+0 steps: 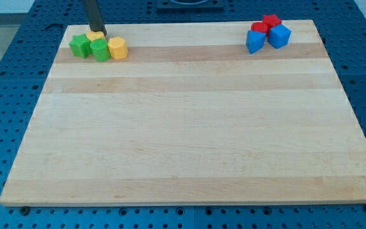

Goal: Move your arm towards the blue cube

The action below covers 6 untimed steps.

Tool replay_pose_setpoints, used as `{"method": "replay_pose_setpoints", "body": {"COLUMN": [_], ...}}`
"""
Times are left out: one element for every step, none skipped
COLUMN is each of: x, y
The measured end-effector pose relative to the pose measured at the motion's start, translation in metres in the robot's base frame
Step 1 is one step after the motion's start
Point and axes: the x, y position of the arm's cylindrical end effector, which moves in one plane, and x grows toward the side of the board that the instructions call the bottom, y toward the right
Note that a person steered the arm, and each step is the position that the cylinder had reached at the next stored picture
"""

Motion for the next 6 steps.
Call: {"method": "replay_pose_setpoints", "body": {"x": [-0.009, -0.006, -0.005, 0.016, 0.100, 0.182], "y": [0.004, 0.052, 0.128, 0.160, 0.181, 0.239]}}
